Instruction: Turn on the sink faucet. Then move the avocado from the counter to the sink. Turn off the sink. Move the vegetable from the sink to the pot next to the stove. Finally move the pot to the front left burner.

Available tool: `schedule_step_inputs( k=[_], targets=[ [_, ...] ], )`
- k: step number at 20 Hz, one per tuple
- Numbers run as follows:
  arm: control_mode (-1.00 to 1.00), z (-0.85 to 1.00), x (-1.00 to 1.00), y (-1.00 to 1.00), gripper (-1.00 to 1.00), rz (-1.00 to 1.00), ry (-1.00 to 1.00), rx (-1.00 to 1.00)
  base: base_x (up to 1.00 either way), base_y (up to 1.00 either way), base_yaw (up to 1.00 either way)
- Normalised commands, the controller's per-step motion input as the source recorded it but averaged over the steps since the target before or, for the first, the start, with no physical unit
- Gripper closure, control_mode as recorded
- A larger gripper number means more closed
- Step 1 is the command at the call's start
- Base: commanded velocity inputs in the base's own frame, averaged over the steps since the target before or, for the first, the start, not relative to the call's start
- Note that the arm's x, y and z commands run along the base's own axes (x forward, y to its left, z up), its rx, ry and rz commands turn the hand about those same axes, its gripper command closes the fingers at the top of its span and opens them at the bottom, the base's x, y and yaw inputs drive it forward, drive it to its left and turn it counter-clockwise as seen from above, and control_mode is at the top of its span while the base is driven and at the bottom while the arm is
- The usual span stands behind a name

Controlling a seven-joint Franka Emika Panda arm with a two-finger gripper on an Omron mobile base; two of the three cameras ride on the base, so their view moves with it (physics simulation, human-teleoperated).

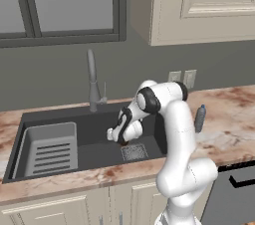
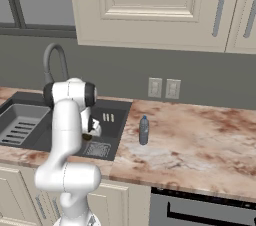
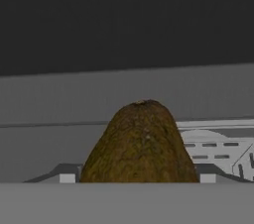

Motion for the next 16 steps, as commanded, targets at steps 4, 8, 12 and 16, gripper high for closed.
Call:
schedule_step_inputs(
  k=[4, 8, 12, 16],
  targets=[
    [-1.0, 0.87, -0.11, -0.03, 1.0, -0.05, -0.01, 0.0, 0.0, 0.0, 0.0],
    [-1.0, 0.99, -0.01, 0.0, 1.0, -0.04, 0.0, 0.0, 0.0, 0.0, 0.0],
    [-1.0, 0.96, -0.01, 0.0, 1.0, -0.03, 0.0, 0.0, 0.0, 0.0, 0.0],
    [-1.0, 0.89, -0.06, -0.01, 1.0, -0.02, 0.0, 0.0, 0.0, 0.0, 0.0]
  ],
)
